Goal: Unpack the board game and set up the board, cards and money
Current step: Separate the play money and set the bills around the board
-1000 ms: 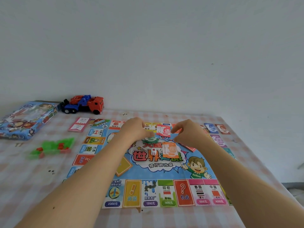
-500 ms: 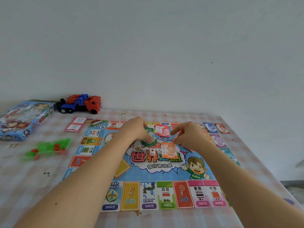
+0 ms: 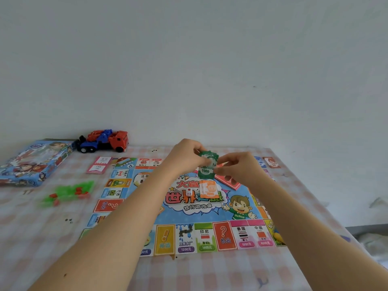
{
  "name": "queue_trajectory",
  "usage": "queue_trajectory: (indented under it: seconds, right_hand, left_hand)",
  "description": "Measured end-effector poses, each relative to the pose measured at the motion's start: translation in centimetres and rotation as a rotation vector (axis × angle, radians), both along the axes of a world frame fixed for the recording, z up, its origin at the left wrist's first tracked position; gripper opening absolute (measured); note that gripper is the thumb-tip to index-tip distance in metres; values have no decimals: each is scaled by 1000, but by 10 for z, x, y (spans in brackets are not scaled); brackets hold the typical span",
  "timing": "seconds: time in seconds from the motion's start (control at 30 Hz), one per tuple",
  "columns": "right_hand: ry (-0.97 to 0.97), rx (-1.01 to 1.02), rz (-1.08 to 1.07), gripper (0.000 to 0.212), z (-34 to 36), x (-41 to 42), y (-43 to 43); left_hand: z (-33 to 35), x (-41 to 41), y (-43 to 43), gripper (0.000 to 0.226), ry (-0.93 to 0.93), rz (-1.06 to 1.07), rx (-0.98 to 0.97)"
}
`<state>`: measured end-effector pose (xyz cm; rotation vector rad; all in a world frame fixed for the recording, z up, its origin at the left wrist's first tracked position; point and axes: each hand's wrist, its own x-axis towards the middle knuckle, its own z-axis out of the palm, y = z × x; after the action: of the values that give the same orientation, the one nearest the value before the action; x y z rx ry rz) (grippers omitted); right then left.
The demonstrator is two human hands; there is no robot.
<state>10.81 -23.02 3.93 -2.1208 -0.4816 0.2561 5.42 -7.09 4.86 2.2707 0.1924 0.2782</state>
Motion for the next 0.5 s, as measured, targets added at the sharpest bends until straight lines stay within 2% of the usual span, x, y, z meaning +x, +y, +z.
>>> queue_trajectory:
  seconds: [0.23, 0.37, 0.5]
  right_hand:
    - [124, 22, 14, 10, -7, -29, -35]
    - [153, 23, -18, 15, -19, -42, -44]
    - [160, -19, -25, 6, -26, -51, -47]
  left_hand:
    - [-13, -21, -34, 24, 30, -51, 56]
    - [-23, -32, -49, 20, 44, -65, 89]
    - [-29, -40, -55, 25, 26, -31, -14]
